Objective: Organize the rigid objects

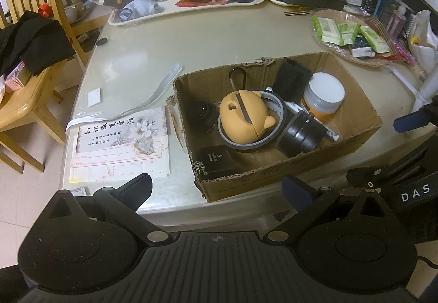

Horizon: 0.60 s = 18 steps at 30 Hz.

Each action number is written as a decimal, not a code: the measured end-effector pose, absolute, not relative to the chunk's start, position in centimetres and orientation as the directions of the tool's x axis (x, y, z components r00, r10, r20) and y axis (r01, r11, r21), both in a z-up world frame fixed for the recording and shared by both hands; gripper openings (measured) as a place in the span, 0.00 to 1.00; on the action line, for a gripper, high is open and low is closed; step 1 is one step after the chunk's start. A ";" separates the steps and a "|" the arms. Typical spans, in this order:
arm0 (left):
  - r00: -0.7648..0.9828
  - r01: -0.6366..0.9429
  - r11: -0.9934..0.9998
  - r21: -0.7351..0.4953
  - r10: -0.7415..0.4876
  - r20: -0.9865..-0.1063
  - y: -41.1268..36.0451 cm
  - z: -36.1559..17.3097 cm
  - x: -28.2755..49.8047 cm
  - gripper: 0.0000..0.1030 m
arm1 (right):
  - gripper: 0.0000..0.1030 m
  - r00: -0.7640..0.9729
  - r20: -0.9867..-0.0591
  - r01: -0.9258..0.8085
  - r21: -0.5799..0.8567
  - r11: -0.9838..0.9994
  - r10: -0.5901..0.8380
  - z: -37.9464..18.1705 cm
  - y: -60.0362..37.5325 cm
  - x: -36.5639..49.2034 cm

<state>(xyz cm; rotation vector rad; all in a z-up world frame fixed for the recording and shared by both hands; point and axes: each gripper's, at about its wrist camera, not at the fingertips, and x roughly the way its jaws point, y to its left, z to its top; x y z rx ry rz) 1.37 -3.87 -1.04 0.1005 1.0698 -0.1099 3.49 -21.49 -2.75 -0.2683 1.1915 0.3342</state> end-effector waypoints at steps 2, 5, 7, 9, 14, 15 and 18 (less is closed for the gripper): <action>0.475 0.140 0.990 0.026 -0.044 -0.879 -3.9 -1.1 1.4 1.00 | 1.00 0.332 -0.937 -0.390 -0.028 0.920 0.112 -2.7 -21.5 3.5; 0.475 0.141 0.990 0.028 -0.043 -0.879 -3.9 -1.1 1.4 1.00 | 1.00 0.331 -0.937 -0.391 -0.028 0.920 0.113 -2.7 -21.5 3.5; 0.474 0.140 0.990 0.025 -0.045 -0.880 -3.9 -1.1 1.4 1.00 | 1.00 0.332 -0.937 -0.391 -0.027 0.920 0.113 -2.7 -21.5 3.5; 0.474 0.140 0.990 0.023 -0.046 -0.879 -3.9 -1.1 1.4 1.00 | 1.00 0.332 -0.937 -0.392 -0.027 0.920 0.114 -2.7 -21.5 3.5; 0.474 0.137 0.990 0.018 -0.049 -0.879 -3.9 -1.1 1.4 1.00 | 1.00 0.331 -0.937 -0.391 -0.027 0.920 0.113 -2.7 -21.5 3.5; 0.473 0.137 0.990 0.018 -0.050 -0.879 -3.9 -1.1 1.4 1.00 | 1.00 0.331 -0.937 -0.391 -0.028 0.920 0.113 -2.7 -21.5 3.5; 0.473 0.137 0.990 0.017 -0.050 -0.879 -3.9 -1.1 1.4 1.00 | 1.00 0.331 -0.937 -0.391 -0.027 0.920 0.114 -2.7 -21.5 3.5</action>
